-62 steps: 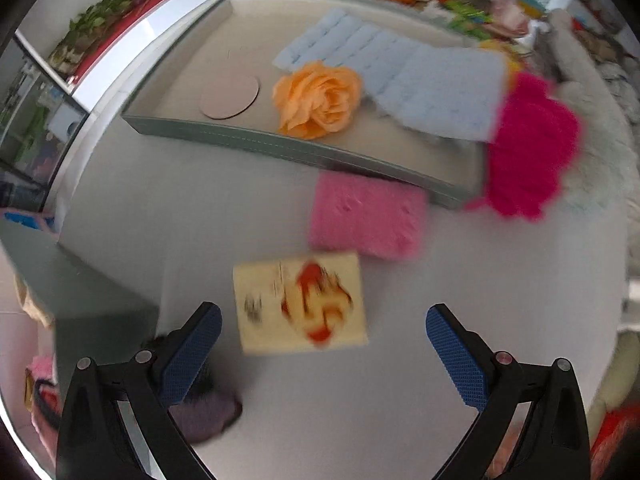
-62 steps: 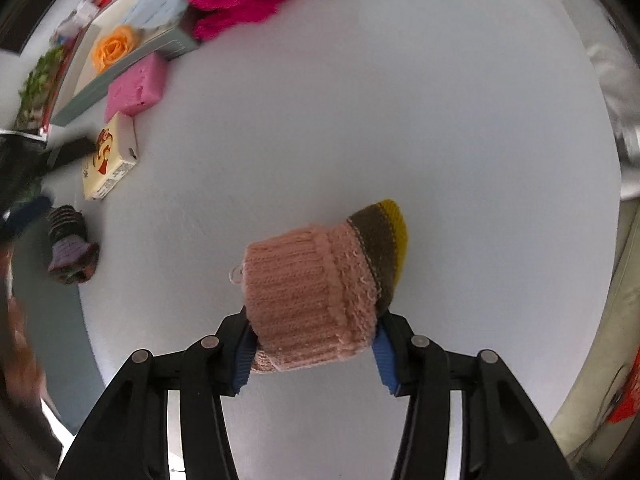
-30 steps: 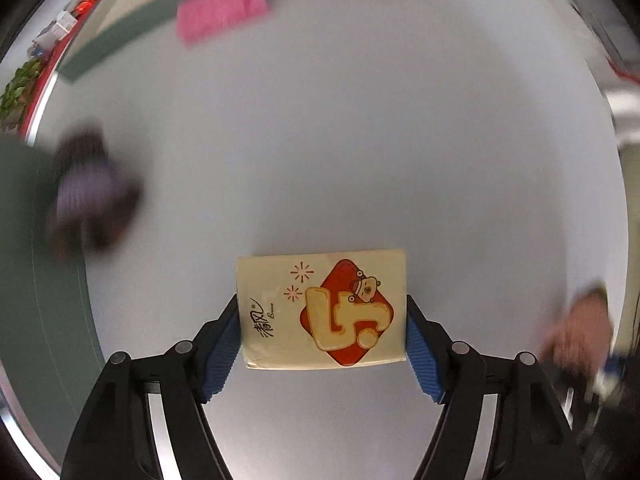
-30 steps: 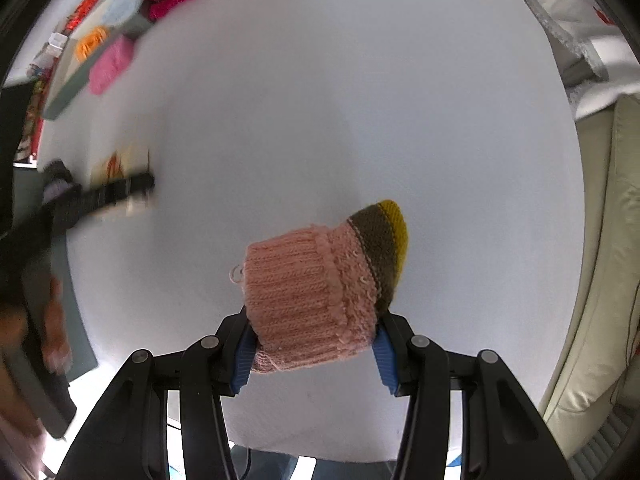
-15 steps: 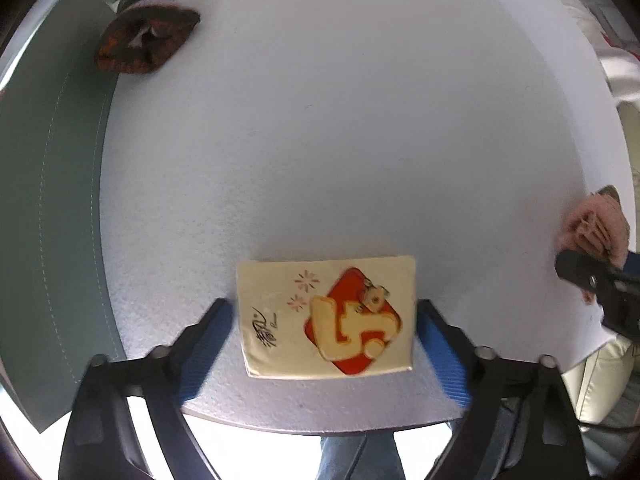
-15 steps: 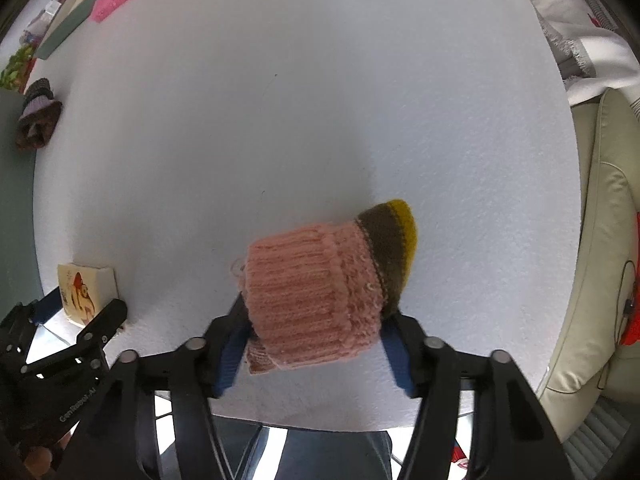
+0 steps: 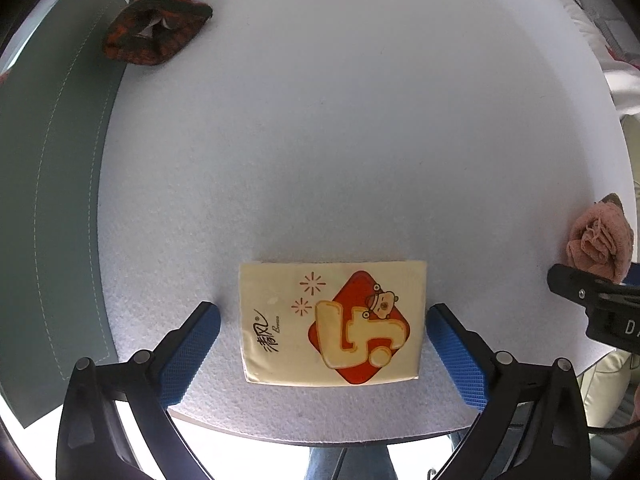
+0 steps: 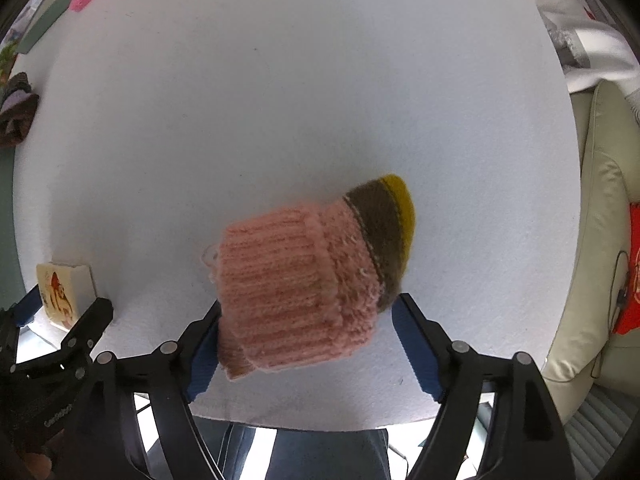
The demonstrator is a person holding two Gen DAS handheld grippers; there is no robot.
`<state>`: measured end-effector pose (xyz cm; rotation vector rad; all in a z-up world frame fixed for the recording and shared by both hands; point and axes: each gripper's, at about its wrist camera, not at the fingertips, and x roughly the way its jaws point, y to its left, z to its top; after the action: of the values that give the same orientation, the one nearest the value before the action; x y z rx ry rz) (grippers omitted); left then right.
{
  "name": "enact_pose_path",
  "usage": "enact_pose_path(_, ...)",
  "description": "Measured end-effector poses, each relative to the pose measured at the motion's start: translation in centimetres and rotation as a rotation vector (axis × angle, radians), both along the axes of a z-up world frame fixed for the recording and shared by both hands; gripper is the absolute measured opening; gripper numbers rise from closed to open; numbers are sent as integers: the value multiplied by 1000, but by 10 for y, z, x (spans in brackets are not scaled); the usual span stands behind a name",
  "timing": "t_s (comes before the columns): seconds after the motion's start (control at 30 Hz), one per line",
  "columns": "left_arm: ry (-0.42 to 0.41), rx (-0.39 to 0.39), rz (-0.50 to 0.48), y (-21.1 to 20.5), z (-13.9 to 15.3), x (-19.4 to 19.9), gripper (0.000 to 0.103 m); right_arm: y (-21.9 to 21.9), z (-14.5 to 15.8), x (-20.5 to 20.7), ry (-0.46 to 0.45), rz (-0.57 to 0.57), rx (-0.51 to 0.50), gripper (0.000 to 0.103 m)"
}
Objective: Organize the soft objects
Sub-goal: 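Lift the hat and packet off the table and carry them toward the box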
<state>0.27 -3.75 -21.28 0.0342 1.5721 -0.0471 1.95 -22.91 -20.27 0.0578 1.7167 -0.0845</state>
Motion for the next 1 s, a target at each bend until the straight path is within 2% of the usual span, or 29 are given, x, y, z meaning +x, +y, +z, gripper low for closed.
enact_pose_path(0.1, 2, -2, 3, 0, 0, -2, 103, 26, -11, 11, -2, 15, -7, 91)
enact_pose_path(0.2, -1, -3, 3, 1, 2, 1, 103, 16, -18, 17, 15, -14, 7, 103)
enact_pose_path(0.57, -16, -2, 16, 0, 5, -1, 103, 16, -22, 31, -8, -34, 11, 103)
enact_pose_path(0.63, -16, -1, 22, 1, 3, -1, 103, 3, -12, 12, -4, -34, 12, 103)
enact_pose_path(0.8, 14, 8, 29, 0, 2, 2, 103, -1, -17, 0, -2, -24, 12, 103)
enact_pose_path(0.93, 57, 9, 35, -1, 1, 7, 103, 5, -15, 7, 6, 34, 1, 103)
enact_pose_path(1.0, 66, 3, 34, -2, 2, 10, 98, 11, -10, 12, -17, 85, -17, 103)
